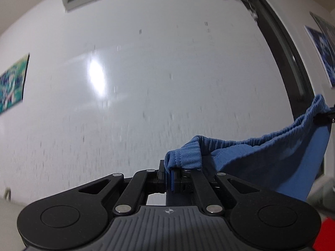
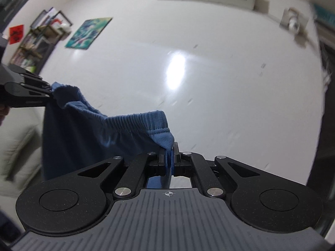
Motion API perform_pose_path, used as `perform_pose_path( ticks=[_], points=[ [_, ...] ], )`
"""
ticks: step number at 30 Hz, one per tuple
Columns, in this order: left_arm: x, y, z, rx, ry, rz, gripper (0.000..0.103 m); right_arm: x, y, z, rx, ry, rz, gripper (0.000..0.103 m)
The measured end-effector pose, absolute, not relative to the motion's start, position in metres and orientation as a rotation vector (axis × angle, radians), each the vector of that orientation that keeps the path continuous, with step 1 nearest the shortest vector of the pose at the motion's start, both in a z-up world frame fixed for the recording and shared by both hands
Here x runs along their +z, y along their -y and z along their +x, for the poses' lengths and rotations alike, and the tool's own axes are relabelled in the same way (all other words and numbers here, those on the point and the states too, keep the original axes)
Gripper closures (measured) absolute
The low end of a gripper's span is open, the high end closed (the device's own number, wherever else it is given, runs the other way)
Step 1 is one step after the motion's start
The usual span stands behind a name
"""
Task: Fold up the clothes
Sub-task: 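Lift the sweatpants high by the waistband with both grippers, letting legs hang, then lay the sweatpants flat on the seat and open both grippers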
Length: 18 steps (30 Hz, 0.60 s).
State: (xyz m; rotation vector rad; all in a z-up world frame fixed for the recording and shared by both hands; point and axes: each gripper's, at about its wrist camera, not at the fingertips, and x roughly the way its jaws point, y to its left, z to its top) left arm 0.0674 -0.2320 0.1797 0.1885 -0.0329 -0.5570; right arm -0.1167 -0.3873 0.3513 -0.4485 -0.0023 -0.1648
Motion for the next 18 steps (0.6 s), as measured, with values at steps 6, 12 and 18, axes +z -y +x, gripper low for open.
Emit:
perform_pose_path(
  ticks=[6,12,18],
  points=[
    [0.03,0.207,0.024,-0.604,-0.305,0.198,0.1,0.19,0.361,-0.164,-0.069,-0.3,-0.316,0.101],
    [-0.047,0.18,-0.038,-0.657,-0.493,0.238,0.1,0.064,0.333,-0.214,-0.047,-0.52,-0.197,0.101],
    [-0.039,0.149,-0.089,-0.695,-0.617,0.319,0.1,0.007,0.309,-0.271,-0.028,-0.628,-0.134,0.101]
  ],
)
